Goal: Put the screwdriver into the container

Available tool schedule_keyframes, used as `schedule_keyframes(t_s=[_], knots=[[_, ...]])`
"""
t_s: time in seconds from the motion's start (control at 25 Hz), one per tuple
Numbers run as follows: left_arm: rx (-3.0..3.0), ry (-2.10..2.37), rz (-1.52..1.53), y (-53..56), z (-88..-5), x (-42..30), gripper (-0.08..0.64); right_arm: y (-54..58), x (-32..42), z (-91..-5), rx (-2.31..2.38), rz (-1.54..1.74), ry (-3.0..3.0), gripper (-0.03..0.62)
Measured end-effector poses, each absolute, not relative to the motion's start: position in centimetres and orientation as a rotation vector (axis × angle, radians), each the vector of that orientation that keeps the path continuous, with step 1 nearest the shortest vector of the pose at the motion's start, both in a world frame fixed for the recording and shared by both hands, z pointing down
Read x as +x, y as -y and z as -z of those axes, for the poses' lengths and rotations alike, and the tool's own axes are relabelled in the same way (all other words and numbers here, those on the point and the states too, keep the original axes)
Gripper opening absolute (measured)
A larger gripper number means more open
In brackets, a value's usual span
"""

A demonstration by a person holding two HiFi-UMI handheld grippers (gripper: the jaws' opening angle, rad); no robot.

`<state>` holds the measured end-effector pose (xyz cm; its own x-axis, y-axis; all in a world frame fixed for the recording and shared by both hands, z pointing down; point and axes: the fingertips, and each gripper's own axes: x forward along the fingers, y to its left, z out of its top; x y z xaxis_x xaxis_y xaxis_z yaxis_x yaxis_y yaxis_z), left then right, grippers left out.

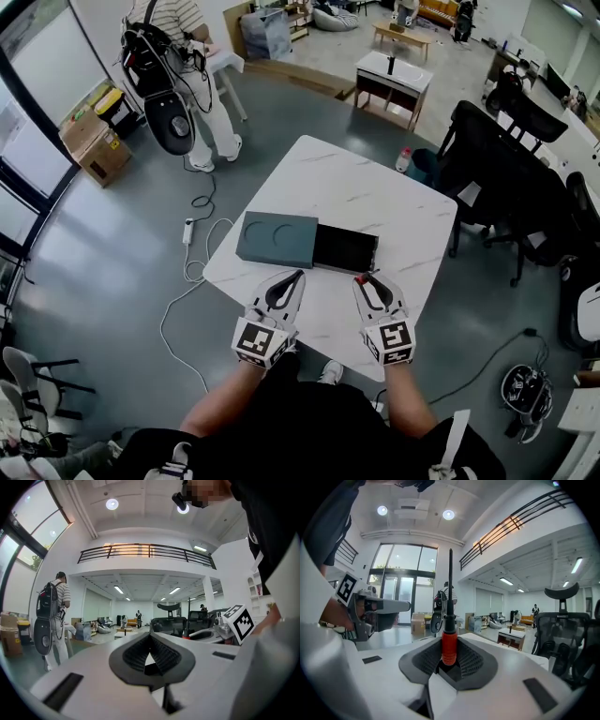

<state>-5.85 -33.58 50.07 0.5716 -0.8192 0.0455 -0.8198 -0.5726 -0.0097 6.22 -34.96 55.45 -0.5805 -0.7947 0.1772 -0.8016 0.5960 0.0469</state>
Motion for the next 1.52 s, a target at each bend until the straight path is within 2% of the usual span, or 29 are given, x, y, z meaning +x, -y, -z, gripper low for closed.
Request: schedule_keyframes(t_s=[0.32, 0.84, 1.52], knots=[[2.797, 1.354, -0.062, 38.3, -51.7, -7.3, 0.006, 39.7, 6.5, -59.2, 1.346, -0.040, 2.456, 0.112], [2.774, 1.294, -0.040, 41.6, -52.8, -9.3, 0.006, 44.6, 7.3, -69.0, 1.090, 0.080, 2.000, 0.110], [2.689, 1.322, -0.060, 43.9, -55.9, -13.6, 0.006, 47.7, 8.7, -78.7, 0.511, 0.149, 1.530, 0.111]])
